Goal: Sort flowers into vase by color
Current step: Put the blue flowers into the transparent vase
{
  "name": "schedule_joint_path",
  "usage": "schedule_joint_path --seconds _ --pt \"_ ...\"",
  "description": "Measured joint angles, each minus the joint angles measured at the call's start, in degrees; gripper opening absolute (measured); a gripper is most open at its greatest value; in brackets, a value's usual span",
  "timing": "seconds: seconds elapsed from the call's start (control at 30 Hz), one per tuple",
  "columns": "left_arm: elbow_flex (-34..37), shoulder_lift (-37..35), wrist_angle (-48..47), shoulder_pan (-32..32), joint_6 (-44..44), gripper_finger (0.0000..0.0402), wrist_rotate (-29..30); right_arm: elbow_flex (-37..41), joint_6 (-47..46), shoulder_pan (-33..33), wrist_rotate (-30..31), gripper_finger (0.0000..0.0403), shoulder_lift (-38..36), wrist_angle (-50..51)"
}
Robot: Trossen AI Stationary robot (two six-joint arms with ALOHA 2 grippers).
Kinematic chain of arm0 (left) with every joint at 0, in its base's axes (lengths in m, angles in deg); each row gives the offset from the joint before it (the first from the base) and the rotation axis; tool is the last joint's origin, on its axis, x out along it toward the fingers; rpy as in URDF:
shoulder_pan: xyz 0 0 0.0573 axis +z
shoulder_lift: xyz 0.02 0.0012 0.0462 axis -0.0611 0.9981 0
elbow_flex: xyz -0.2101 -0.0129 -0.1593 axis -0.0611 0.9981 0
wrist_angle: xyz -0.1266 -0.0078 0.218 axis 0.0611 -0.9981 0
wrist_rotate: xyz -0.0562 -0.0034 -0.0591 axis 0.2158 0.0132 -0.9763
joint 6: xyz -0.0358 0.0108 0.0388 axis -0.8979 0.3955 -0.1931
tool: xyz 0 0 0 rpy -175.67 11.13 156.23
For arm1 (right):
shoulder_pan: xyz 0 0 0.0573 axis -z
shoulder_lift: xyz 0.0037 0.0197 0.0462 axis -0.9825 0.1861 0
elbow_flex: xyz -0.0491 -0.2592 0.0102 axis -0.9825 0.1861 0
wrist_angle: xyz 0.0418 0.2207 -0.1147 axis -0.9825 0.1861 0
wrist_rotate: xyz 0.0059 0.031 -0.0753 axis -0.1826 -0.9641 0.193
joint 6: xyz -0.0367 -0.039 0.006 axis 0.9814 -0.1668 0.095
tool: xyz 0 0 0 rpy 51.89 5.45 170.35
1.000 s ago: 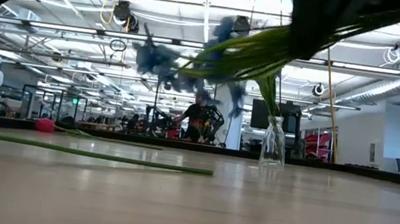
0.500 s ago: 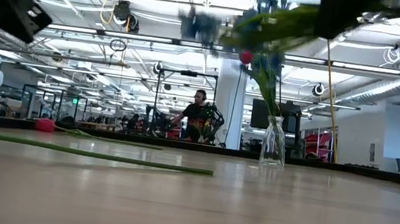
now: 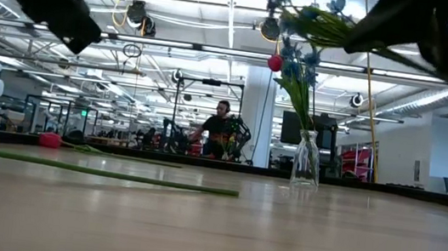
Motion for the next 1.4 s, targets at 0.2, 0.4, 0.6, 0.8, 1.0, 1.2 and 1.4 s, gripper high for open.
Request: schedule_joint_path --seconds 0.2,0.4,0.6,0.8,1.0,1.2,1.4 --pt "0.0 0.0 4.9 7.6 1.0 0.0002 -0.8 27.3 29.9 8.3 -3.7 0.0000 -17.7 -45.5" --pt "0.0 0.1 8.4 12.9 1.0 0.0002 -1.1 44.4 63.5 22.6 -18.8 0.0000 -26.1 -83.8" --pt "0.0 0.1 10.9 14.9 1.0 0.0002 -0.9 46.2 82.8 33.0 -20.5 0.0002 -27.5 -90.0" --pt "0.0 0.1 11.1 15.1 1.0 0.0002 0.9 43.2 88.4 42.2 -23.2 0.0004 -25.6 -89.0" --pt "0.0 0.1 11.5 15.1 1.0 0.0002 3.3 43.1 81.5 55.5 -41.1 0.0002 -24.8 -89.6" --pt "0.0 0.1 11.7 15.0 -0.3 0.0002 3.7 43.1 78.8 66.0 -52.2 0.0001 -23.8 -92.3" --pt "0.0 0.1 11.6 15.0 -0.6 0.0002 4.0 43.0 77.2 70.5 -59.8 0.0001 -19.9 -96.9"
